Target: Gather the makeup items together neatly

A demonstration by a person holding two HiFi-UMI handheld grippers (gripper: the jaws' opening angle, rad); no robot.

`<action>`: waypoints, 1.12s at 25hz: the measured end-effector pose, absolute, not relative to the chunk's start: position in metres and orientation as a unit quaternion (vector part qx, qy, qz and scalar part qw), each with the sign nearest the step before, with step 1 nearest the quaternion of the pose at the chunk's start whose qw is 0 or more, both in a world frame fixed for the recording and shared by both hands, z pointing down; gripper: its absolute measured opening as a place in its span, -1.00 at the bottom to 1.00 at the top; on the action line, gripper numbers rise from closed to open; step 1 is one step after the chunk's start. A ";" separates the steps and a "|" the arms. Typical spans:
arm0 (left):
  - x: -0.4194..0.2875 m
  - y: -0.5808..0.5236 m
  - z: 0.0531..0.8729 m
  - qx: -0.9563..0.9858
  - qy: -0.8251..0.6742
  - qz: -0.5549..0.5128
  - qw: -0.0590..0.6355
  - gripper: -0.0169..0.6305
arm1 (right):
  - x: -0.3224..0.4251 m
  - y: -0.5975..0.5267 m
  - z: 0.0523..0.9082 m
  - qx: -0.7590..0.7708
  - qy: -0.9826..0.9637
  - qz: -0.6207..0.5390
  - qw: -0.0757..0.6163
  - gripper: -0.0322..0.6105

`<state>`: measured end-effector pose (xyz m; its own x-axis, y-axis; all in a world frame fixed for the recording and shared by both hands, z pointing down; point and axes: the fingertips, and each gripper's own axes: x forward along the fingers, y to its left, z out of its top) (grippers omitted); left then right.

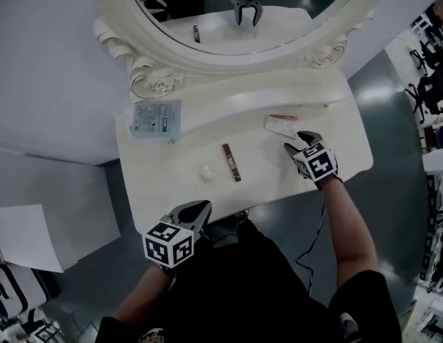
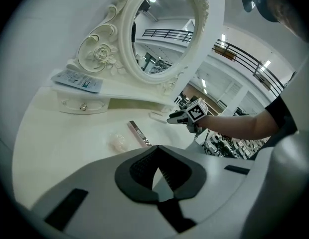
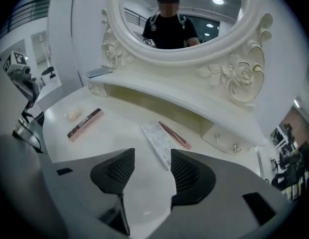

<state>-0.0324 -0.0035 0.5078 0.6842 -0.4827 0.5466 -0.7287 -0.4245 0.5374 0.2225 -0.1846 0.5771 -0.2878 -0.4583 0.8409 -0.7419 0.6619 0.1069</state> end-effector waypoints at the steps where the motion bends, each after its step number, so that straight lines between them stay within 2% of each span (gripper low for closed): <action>1: -0.028 -0.005 0.509 0.826 -0.370 0.156 0.396 -0.92 | 0.228 -0.190 0.582 0.365 -0.788 0.142 0.475 -0.20; 7: -0.006 -0.006 0.515 0.801 -0.405 0.156 0.412 -0.92 | 0.240 -0.214 0.604 0.263 -0.803 0.100 0.526 -0.14; 16: 0.012 -0.005 0.522 0.776 -0.443 0.153 0.422 -0.92 | 0.237 -0.223 0.628 0.159 -0.820 0.123 0.536 -0.09; 24: 0.017 -0.006 0.518 0.774 -0.455 0.151 0.414 -0.92 | 0.236 -0.222 0.631 0.149 -0.817 0.126 0.543 -0.16; 28: 0.016 -0.004 0.514 0.777 -0.454 0.152 0.409 -0.92 | 0.240 -0.217 0.629 0.210 -0.806 0.149 0.533 -0.18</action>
